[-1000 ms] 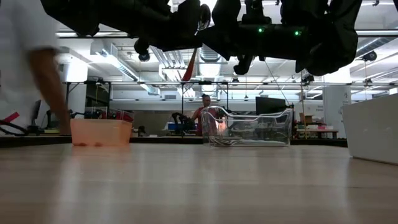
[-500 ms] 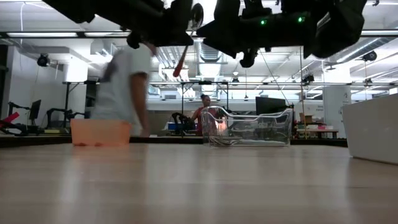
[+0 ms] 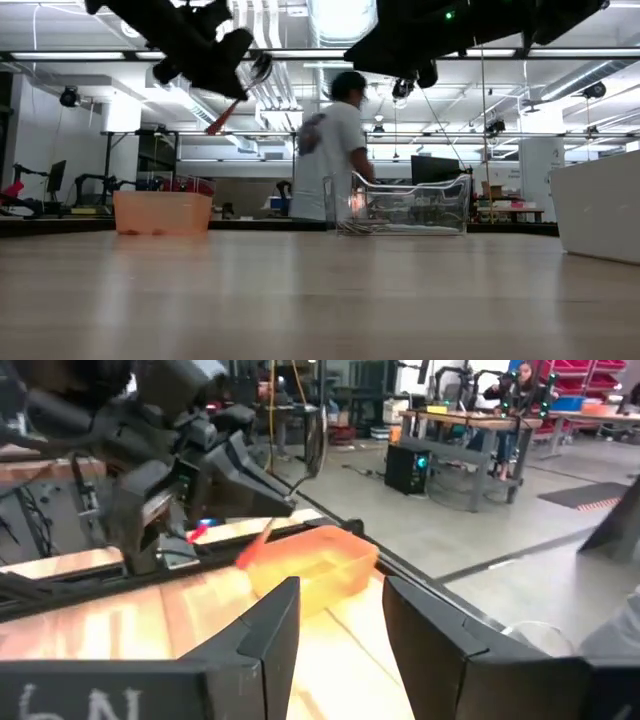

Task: Sort silverware by color (type)
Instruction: Put the orange spoon into the orange bin

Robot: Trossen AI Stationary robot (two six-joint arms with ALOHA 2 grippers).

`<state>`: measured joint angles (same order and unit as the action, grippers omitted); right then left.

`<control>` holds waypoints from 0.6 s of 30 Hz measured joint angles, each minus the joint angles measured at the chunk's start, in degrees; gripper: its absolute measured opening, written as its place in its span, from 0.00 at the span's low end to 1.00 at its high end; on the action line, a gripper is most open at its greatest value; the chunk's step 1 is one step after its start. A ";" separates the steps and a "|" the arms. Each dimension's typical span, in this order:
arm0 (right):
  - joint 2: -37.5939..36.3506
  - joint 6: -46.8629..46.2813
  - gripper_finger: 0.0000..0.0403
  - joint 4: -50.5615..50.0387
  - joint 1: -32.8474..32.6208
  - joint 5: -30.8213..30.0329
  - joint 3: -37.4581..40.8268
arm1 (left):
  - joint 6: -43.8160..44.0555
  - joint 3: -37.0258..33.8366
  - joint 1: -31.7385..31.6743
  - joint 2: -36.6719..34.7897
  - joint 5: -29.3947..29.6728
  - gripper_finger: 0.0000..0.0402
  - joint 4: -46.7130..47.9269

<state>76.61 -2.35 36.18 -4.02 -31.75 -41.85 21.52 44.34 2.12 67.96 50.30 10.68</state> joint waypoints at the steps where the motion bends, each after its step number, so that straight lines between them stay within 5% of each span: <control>1: -0.98 -0.04 0.33 -1.82 0.35 -0.01 -0.02 | 1.69 0.00 -1.38 -1.04 -1.63 0.00 3.51; 9: -5.59 1.47 0.31 -13.90 2.99 0.05 -0.02 | 5.45 0.00 -13.16 -5.32 -13.08 0.00 18.98; 18: -6.13 4.69 0.29 -17.46 5.93 0.18 -0.04 | 0.03 -0.02 -29.16 -5.33 -27.40 0.00 27.35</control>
<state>70.48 2.35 18.72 1.91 -31.57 -41.89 21.56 44.31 -27.03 62.63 22.91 38.02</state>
